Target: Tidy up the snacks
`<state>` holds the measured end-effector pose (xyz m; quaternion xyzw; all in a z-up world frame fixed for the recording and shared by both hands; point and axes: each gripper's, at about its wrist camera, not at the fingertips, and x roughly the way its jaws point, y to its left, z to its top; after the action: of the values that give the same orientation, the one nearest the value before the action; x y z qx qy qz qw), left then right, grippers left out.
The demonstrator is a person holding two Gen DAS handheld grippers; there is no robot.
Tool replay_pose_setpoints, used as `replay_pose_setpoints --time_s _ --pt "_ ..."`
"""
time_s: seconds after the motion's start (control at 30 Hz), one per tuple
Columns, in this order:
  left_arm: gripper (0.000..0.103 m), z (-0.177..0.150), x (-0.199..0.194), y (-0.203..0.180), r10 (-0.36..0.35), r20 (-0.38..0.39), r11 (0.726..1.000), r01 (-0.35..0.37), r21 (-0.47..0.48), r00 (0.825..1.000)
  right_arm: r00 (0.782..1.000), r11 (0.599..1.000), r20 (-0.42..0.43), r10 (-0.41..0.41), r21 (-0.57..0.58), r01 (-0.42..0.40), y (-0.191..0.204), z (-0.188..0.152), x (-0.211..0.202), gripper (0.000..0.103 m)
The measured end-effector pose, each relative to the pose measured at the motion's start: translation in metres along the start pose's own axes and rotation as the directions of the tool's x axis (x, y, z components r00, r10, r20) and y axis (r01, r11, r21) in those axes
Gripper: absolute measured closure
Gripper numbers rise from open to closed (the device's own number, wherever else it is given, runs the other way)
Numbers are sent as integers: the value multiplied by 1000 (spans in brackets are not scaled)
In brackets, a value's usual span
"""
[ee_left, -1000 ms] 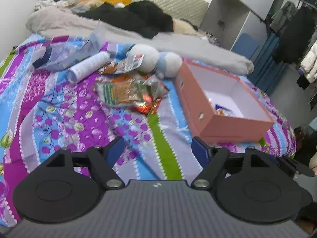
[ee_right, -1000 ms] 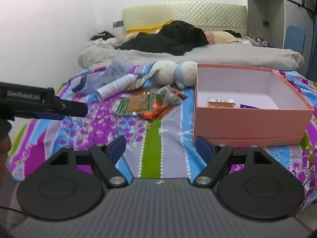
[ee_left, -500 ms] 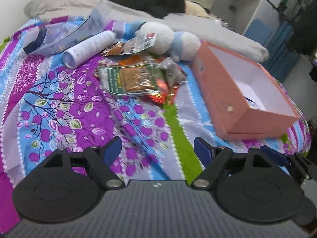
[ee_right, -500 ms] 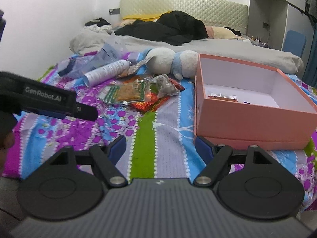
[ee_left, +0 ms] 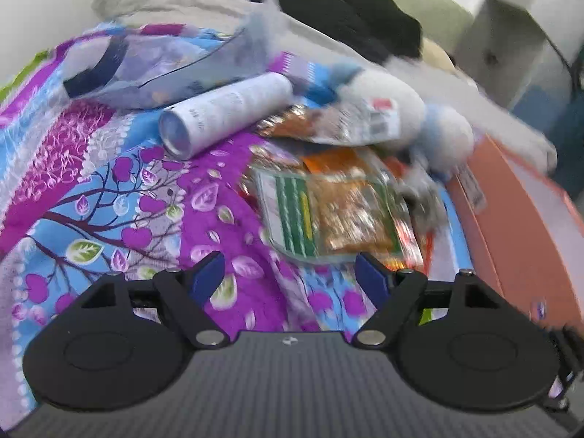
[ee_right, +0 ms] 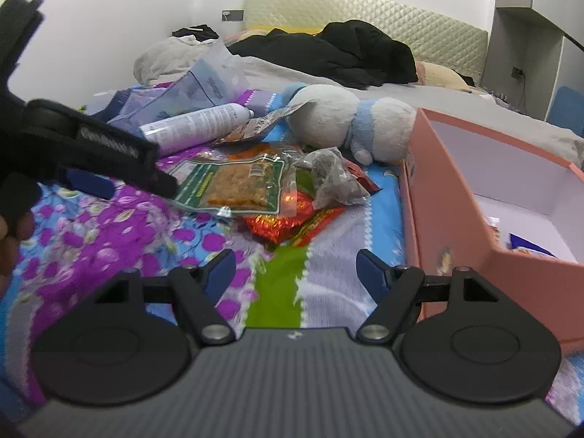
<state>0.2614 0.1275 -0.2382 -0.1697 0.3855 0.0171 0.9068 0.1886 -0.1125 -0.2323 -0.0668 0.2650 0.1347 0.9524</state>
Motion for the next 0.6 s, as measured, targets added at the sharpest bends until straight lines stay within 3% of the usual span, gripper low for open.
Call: replay_pose_setpoints --time_s 0.07,0.2,0.4,0.6 --pt "22 7 10 10 -19 1 998 19 -54 1000 1000 1000 5 -3 4 3 0 4 14 33" --pt "33 12 29 20 -43 -3 994 42 -106 999 1000 1000 -12 20 -3 -20 2 10 41 34" --pt "49 10 46 24 -57 -10 991 55 -118 998 997 999 -55 48 -15 -49 14 10 74 34" --pt "55 11 55 29 -73 -5 988 72 -133 997 996 999 -77 36 -17 -37 26 15 97 32"
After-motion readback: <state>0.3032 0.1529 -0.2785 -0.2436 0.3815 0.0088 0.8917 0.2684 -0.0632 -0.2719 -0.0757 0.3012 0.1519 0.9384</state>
